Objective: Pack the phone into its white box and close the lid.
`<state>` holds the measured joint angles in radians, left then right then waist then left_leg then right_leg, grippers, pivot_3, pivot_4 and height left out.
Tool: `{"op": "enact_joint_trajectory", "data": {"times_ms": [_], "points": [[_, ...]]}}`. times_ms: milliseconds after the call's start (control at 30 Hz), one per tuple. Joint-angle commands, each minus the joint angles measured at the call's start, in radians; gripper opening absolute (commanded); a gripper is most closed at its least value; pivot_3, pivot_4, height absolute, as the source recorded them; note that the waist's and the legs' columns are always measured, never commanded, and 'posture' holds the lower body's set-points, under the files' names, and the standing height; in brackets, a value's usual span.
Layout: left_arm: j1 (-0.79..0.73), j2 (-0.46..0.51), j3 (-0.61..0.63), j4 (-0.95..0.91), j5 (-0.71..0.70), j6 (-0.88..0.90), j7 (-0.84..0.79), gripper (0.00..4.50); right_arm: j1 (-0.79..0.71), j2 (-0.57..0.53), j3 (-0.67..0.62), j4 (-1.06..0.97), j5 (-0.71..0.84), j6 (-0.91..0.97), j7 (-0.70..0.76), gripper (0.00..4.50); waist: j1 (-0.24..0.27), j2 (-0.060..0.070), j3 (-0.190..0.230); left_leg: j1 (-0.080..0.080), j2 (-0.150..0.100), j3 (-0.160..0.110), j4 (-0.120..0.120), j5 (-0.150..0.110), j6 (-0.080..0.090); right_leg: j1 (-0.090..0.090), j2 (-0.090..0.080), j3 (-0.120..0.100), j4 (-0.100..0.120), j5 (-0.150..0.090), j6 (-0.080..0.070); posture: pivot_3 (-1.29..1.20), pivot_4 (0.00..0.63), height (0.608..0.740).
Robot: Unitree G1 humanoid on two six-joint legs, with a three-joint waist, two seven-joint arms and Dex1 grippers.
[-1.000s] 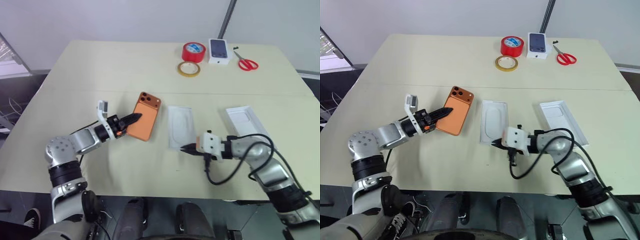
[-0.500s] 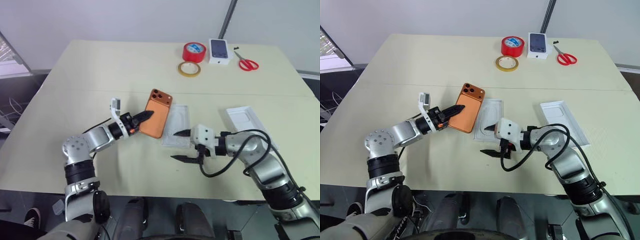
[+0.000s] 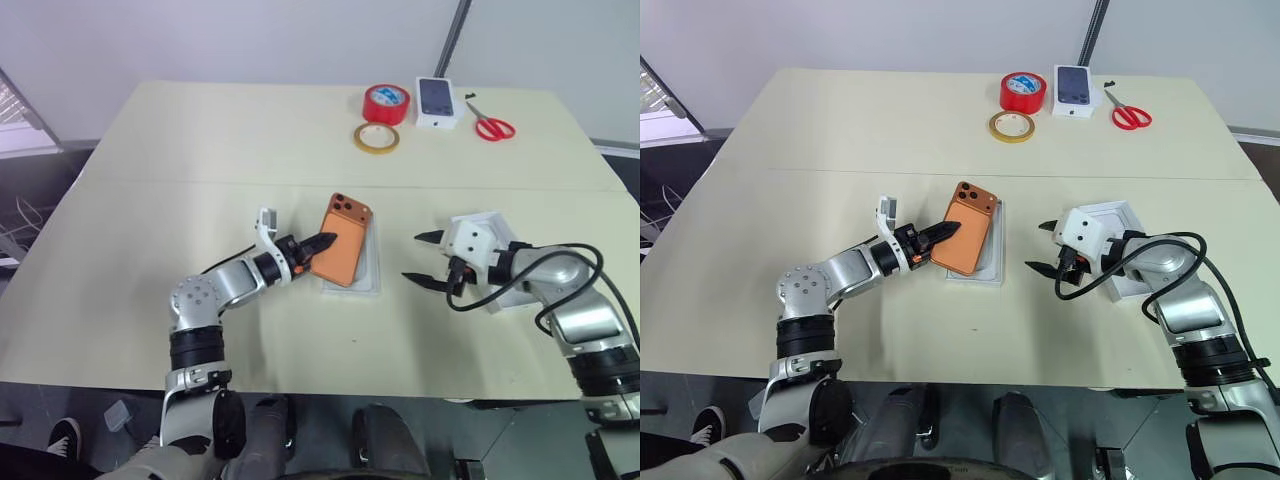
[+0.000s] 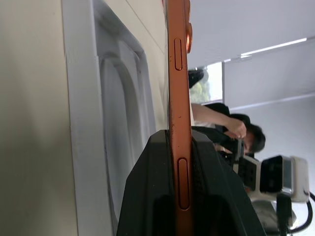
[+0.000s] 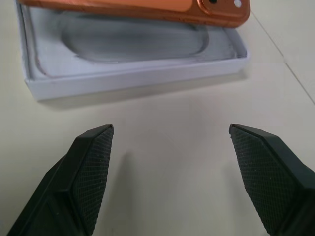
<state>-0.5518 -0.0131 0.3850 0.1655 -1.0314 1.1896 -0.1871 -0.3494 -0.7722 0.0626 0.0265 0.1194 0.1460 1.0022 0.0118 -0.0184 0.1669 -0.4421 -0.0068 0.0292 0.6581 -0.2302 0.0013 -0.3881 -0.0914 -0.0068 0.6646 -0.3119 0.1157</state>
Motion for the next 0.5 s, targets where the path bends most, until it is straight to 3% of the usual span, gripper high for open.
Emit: {"op": "enact_joint_trajectory", "data": {"times_ms": [33,300,500], "points": [[-0.011,-0.014,-0.017,-0.017,-0.003,-0.025,-0.001,0.0,-0.007,0.004,-0.008,-0.011,-0.009,-0.019,-0.017,3.92,0.002,0.0,0.0,0.0,0.0,0.0,0.0,0.0,0.0,0.0,0.0,0.0,0.0,0.0,0.0,0.0,0.15,0.728],[-0.011,-0.028,-0.04,-0.04,0.003,-0.013,0.023,3.76,-0.012,0.013,-0.011,-0.013,-0.011,-0.014,-0.033,3.98,0.002,0.0,0.0,0.0,0.0,0.0,0.002,0.0,0.0,0.001,0.0,0.0,0.0,0.0,0.0,0.0,0.15,0.728],[-0.025,-0.008,-0.031,-0.098,-0.055,0.063,0.041,3.76,-0.017,0.017,-0.004,-0.003,-0.019,-0.022,-0.037,3.98,0.001,0.0,0.0,0.0,0.0,0.0,0.003,0.0,0.0,0.002,0.0,0.0,0.0,0.0,0.0,0.0,0.15,0.728]]}}
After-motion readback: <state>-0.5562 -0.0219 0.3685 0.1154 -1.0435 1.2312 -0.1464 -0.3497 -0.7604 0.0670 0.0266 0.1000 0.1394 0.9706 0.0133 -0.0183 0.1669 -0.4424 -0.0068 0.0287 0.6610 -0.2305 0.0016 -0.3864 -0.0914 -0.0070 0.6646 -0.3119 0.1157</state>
